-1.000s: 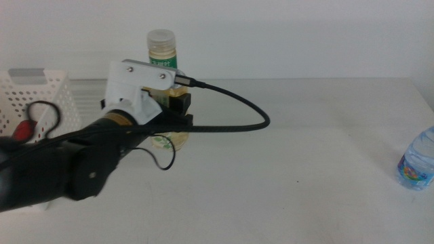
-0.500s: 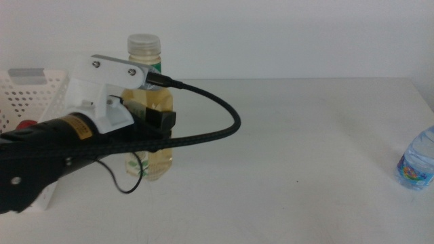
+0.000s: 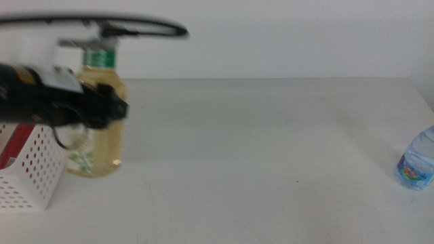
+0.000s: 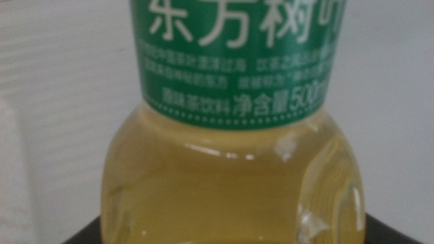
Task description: Use arms to grab the bottles and put them into the dustbin to the left of the table.
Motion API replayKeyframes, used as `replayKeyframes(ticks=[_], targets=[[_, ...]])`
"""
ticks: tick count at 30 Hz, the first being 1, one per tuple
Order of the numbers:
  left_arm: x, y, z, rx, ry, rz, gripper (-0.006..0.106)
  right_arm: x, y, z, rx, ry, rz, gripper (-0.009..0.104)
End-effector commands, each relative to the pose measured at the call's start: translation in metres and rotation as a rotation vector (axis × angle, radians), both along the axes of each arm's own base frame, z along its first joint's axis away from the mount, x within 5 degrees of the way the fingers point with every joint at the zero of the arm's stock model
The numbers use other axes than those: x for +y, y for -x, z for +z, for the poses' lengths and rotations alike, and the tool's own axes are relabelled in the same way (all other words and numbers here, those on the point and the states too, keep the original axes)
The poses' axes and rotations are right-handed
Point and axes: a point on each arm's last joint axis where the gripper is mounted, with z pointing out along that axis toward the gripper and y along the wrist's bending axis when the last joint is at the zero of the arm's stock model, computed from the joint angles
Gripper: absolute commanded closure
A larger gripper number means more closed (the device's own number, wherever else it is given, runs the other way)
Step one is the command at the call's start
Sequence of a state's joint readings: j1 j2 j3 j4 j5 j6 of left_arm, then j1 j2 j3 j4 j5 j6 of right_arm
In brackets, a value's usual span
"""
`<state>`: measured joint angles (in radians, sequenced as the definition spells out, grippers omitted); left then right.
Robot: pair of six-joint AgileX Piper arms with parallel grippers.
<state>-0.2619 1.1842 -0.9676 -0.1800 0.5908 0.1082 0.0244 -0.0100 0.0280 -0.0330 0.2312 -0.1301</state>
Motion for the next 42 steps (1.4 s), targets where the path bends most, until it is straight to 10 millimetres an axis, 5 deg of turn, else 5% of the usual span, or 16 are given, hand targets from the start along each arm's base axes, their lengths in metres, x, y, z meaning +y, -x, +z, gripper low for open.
replayKeyframes(ticks=[1,10,21,33,42], targets=[[0.013,-0.002,0.047,-0.161,0.040,0.051,0.105,0.000,0.001,0.011,-0.109,0.013,-0.003,0.018],[0.050,-0.025,0.076,0.016,-0.068,0.101,0.105,0.000,0.001,0.011,-0.109,0.013,-0.003,0.018],[0.100,-0.058,0.082,0.156,-0.115,0.190,0.105,0.000,0.001,0.011,-0.109,0.013,-0.003,0.018],[0.152,-0.089,0.055,0.316,-0.118,0.267,0.105,0.000,0.001,0.011,-0.109,0.013,-0.003,0.018],[0.167,-0.112,0.021,0.402,-0.150,0.280,0.105,0.000,0.001,0.011,-0.109,0.013,-0.003,0.018]])
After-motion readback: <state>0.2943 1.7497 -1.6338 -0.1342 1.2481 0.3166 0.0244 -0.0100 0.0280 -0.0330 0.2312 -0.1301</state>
